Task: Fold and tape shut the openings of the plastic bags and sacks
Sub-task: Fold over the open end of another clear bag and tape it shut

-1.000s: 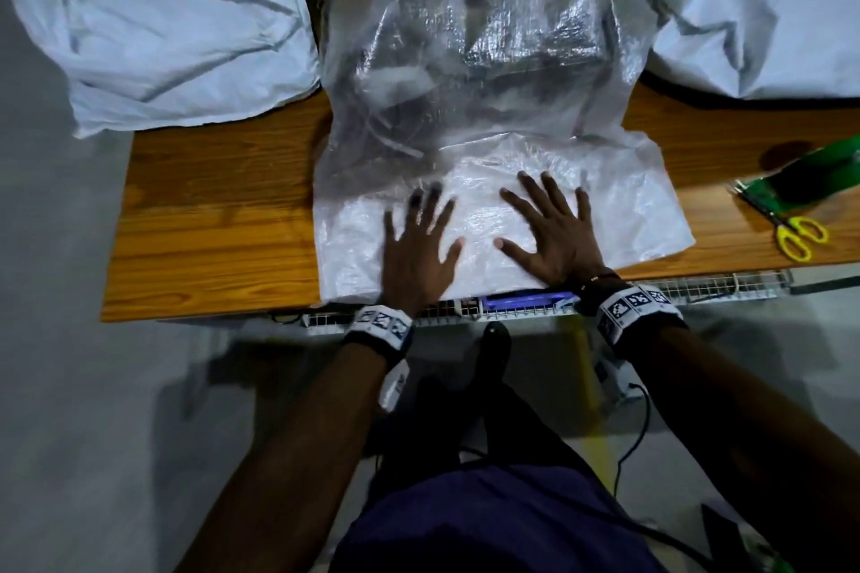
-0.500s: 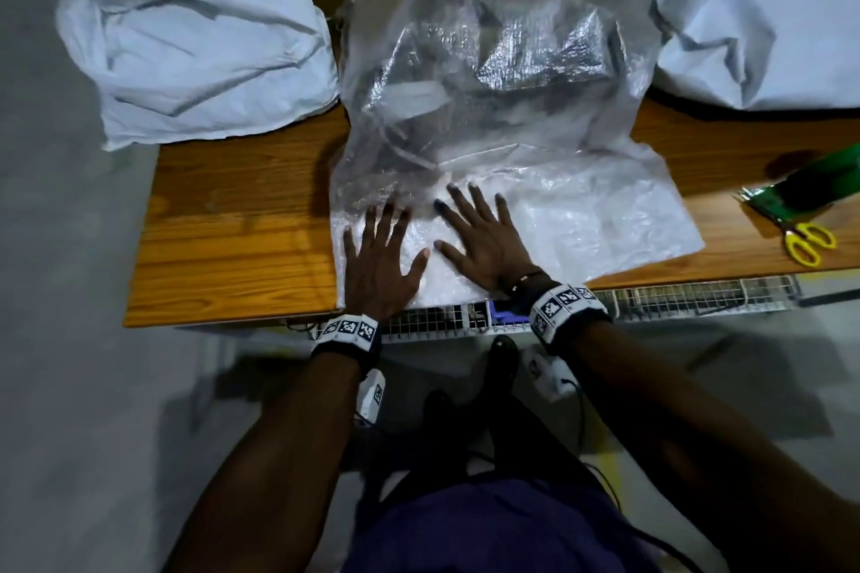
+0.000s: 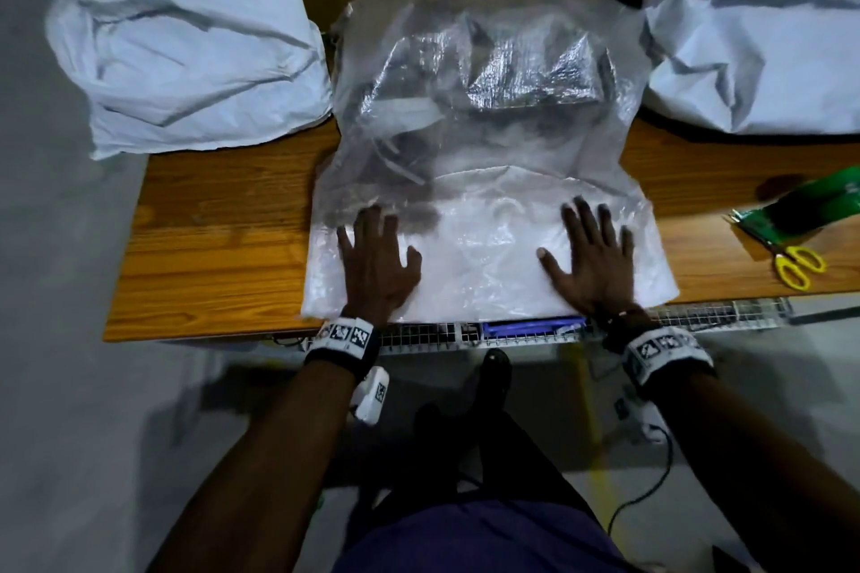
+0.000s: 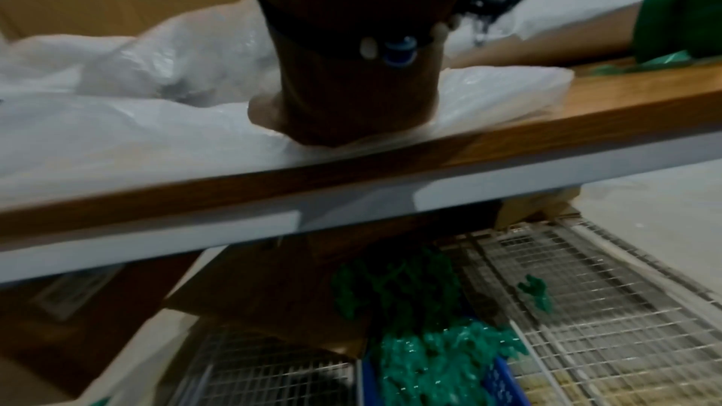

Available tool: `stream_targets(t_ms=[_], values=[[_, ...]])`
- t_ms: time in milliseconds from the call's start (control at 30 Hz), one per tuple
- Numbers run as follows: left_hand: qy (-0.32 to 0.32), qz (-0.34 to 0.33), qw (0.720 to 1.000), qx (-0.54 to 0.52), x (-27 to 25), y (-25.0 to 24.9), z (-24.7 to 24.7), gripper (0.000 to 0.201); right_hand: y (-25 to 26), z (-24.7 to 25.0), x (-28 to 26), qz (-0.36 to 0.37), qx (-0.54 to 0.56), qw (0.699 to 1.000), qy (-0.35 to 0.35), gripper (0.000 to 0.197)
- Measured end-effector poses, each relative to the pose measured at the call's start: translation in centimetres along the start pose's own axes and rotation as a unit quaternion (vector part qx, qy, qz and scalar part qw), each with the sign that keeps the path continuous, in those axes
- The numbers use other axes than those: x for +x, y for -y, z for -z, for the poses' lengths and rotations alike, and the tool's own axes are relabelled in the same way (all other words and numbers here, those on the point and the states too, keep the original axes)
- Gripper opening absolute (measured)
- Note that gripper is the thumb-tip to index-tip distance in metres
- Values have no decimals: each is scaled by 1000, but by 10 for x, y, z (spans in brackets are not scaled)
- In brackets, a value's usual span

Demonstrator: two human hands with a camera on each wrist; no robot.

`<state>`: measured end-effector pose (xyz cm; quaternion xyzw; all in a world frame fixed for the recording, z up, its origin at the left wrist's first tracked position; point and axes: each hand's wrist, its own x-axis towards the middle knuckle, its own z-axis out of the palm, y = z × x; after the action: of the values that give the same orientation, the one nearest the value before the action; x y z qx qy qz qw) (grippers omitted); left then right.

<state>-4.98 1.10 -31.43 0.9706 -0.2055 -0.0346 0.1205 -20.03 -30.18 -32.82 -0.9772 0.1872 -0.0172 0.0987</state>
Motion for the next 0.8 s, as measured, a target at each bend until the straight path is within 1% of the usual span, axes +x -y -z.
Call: stream_targets(t_ms=[67, 167, 233, 300, 433, 467, 500, 533, 567, 600, 633, 667, 700, 733, 767, 800], values=[[-10, 9, 1000, -1, 17, 16, 1, 77, 9, 2, -3, -3, -14, 1000, 0, 86], [5, 26, 999, -20, 27, 50, -2, 89, -7, 21, 21, 31, -9, 999, 6, 89], [18, 24, 999, -20, 27, 55, -1, 93, -24, 31, 34, 50, 8, 999, 20, 97], [18, 27, 999, -21, 29, 52, -1, 94, -30, 32, 38, 46, 26, 998, 20, 100], [12, 36, 999, -20, 30, 51, -2, 93, -27, 24, 40, 35, 34, 999, 24, 93], [10, 40, 999, -18, 30, 48, 0, 91, -26, 26, 41, 35, 22, 999, 15, 87], [1, 41, 999, -12, 31, 43, 3, 89, -25, 27, 43, 39, 17, 999, -4, 77], [-18, 34, 999, 0, 32, 36, 7, 87, -19, 30, 45, 46, 22, 998, -38, 66], [-37, 11, 999, 14, 34, 26, 11, 85, -10, 31, 48, 59, 39, 994, -79, 56], [-46, -30, 998, 22, 35, 15, 15, 84, 3, 30, 49, 79, 62, 989, -109, 49], [-42, -85, 995, 26, 36, 4, 16, 83, 19, 28, 50, 108, 82, 983, -122, 44], [-33, -139, 989, 34, 40, -6, 13, 82, 34, 22, 53, 142, 90, 979, -112, 45], [-20, -178, 983, 41, 44, -14, 10, 80, 47, 14, 55, 167, 81, 979, -85, 50], [-6, -194, 980, 45, 51, -15, 6, 79, 54, 8, 58, 170, 62, 982, -55, 58], [2, -194, 980, 46, 57, -11, 2, 80, 54, 7, 62, 150, 43, 987, -35, 67], [3, -181, 983, 43, 62, -1, 1, 82, 46, 8, 64, 120, 30, 992, -25, 76]])
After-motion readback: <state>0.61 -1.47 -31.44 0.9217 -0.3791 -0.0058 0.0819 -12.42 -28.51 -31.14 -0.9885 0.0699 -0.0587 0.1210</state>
